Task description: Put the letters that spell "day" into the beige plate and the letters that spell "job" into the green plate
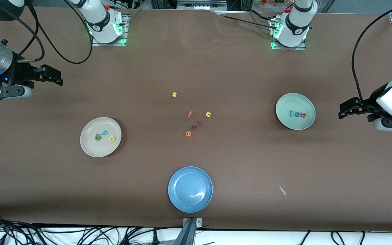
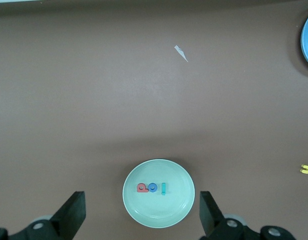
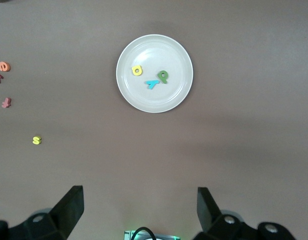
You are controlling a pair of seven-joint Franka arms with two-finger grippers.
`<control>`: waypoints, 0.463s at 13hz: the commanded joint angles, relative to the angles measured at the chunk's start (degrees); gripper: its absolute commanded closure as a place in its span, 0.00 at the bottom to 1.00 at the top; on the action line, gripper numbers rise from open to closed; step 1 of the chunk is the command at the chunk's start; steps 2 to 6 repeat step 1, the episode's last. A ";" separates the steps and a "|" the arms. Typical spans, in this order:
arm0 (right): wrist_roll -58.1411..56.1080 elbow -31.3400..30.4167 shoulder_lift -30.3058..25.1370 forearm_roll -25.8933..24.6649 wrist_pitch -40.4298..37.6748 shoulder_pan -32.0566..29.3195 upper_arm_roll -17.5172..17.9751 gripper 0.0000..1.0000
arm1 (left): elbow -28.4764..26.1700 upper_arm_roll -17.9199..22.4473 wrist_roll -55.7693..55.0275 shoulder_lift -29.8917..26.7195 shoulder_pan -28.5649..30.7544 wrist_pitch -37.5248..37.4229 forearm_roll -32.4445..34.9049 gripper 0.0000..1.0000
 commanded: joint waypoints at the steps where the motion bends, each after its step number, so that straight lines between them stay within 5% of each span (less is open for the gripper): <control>1: -1.14 0.57 0.04 1.15 -0.40 -0.02 -0.32 0.00 | 1.01 0.28 1.43 -0.08 0.00 -1.18 -2.24 0.00; 6: -1.14 0.57 0.04 1.15 -0.40 -0.02 -0.32 0.00 | 1.01 0.28 1.43 -0.08 0.00 -1.18 -2.24 0.00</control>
